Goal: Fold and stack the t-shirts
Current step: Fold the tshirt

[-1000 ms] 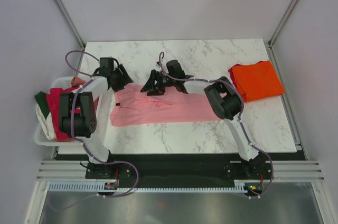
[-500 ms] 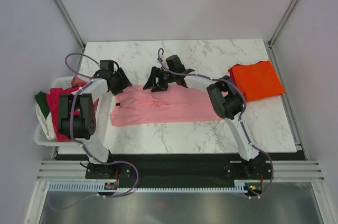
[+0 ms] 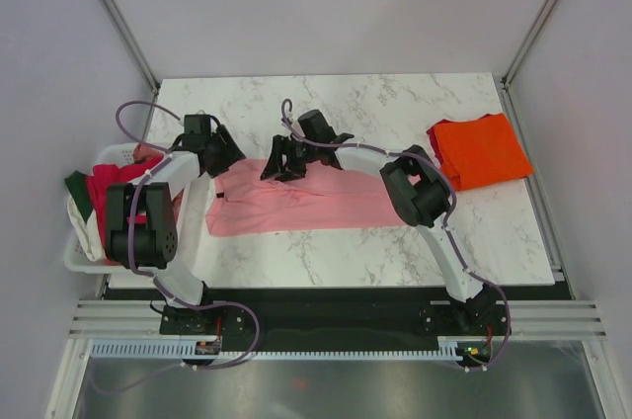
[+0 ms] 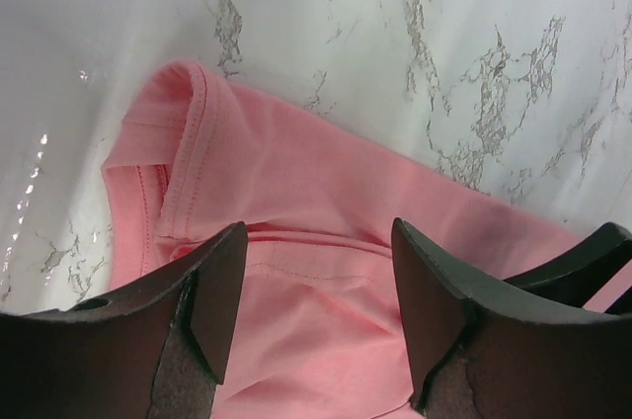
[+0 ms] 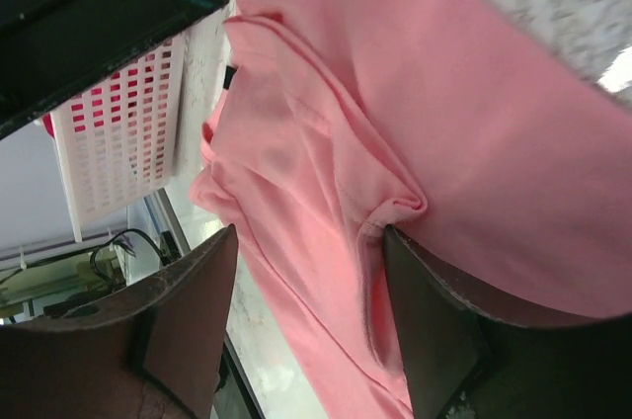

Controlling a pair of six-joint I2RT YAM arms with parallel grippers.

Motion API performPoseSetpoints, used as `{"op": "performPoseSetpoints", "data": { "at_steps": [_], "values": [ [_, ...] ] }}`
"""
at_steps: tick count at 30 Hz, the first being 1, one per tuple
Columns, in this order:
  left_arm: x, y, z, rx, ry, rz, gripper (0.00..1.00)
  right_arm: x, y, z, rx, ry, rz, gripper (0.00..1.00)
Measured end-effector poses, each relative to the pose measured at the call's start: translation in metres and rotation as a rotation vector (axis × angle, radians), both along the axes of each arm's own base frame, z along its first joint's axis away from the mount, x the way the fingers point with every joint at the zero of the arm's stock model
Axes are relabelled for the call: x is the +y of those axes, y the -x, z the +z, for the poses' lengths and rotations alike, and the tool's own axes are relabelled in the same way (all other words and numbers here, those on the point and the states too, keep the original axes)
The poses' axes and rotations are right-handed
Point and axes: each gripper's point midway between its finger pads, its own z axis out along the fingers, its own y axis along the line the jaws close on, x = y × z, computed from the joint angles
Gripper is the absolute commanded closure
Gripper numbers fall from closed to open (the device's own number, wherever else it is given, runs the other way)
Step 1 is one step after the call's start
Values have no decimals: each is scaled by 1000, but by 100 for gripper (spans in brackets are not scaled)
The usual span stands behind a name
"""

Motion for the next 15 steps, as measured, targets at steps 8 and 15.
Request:
{"op": "performPoseSetpoints", "data": {
  "at_steps": [8, 15],
  "values": [
    [0, 1, -2, 5, 2, 4, 33, 9, 17, -4, 12, 3, 37, 58],
    [1, 1, -2, 5, 0, 6, 33, 5, 13, -6, 2, 7, 35, 100]
  ]
}}
